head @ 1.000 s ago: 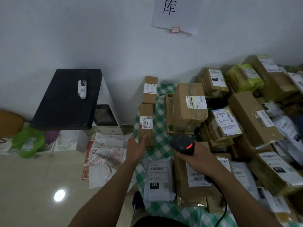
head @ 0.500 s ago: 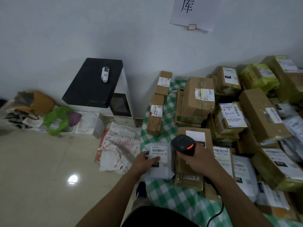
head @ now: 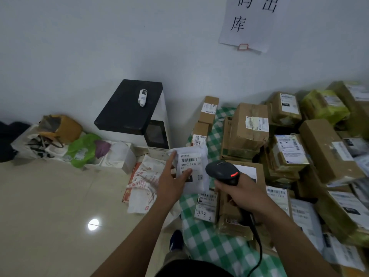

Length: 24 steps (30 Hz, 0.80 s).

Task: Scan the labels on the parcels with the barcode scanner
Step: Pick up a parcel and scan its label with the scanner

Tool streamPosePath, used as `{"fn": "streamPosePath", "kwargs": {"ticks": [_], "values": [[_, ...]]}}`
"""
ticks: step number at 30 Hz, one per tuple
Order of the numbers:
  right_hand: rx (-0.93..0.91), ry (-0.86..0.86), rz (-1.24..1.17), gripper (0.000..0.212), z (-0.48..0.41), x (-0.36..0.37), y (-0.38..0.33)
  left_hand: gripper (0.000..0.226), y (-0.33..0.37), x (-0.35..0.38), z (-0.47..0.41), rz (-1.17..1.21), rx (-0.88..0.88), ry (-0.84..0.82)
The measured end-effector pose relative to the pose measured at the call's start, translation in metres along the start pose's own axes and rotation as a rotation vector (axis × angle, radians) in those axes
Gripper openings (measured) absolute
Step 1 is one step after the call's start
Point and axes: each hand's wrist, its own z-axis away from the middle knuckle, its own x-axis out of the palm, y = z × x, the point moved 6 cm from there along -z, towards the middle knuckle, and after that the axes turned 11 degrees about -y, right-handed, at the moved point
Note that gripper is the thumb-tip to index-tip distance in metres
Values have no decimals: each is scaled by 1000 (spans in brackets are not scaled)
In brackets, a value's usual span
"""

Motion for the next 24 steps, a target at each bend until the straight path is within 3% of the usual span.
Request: {"fn": "streamPosePath", "kwargs": {"ticks": [5, 11, 24], "values": [[-65, -14, -43, 9, 0, -5, -41, 77, 24, -4, -26, 79, 73, 67], [-19, -24, -112, 13, -4, -5, -60, 86, 31, -2, -52, 156, 89, 163], [26, -24, -120, 14, -8, -1, -64, 79, 20, 0, -64, 67, 65, 170]]}}
